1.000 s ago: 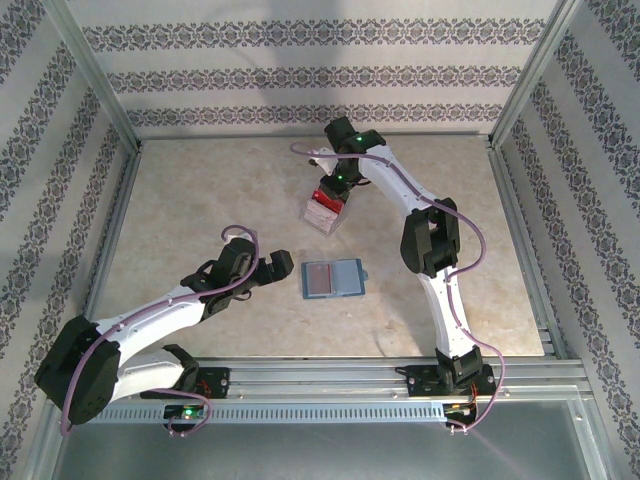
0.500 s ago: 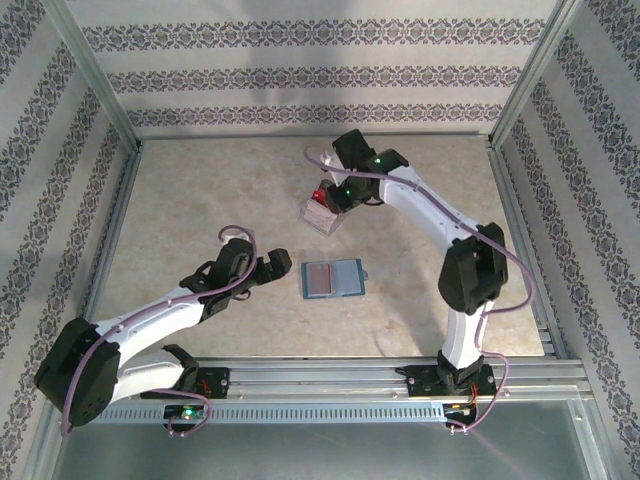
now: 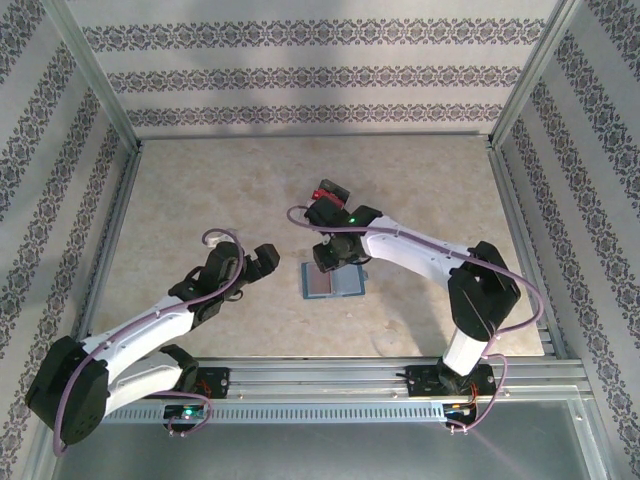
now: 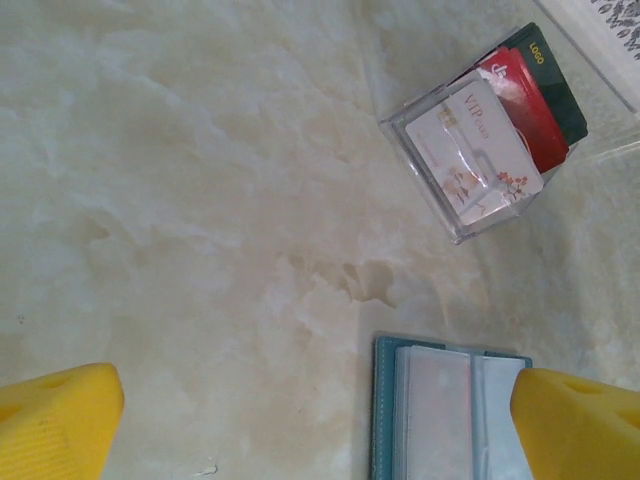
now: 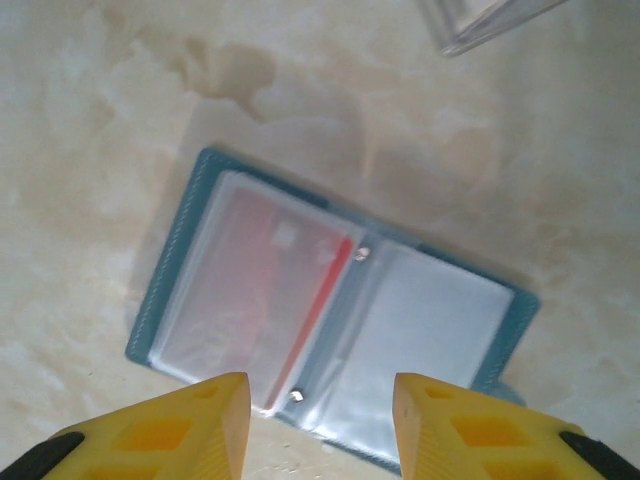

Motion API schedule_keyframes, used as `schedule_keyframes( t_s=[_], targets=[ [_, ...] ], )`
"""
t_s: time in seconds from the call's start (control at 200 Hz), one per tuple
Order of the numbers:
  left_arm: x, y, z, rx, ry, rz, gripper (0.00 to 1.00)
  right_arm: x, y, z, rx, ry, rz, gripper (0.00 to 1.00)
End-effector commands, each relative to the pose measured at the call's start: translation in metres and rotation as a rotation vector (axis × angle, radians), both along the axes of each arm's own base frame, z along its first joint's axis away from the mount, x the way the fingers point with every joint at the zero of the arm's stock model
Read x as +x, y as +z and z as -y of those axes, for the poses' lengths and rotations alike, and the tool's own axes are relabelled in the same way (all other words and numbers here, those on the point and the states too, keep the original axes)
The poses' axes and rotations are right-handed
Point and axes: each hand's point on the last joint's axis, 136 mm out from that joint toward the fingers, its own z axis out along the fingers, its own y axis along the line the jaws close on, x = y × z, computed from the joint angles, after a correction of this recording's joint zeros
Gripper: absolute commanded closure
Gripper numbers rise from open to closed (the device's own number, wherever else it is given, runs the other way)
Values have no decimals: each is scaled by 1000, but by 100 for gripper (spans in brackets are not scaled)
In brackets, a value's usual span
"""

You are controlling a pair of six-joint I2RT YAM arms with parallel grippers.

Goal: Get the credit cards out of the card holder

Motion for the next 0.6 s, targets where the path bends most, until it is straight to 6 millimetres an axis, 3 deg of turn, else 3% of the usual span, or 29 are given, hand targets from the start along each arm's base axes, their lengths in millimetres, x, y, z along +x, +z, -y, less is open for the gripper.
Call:
schedule_keyframes(
  t_s=[0.0, 0.26, 0.595],
  targets=[
    [-3, -8, -12, 13, 43, -22, 1, -6, -20, -5, -25, -69, -16, 55],
    [-5, -12, -12, 4, 45, -33, 1, -10, -47, -21, -44, -70, -54, 40],
    [-6, -17, -14, -2, 55, -42, 1, -13, -70, -28, -49, -66, -113, 39]
  ],
)
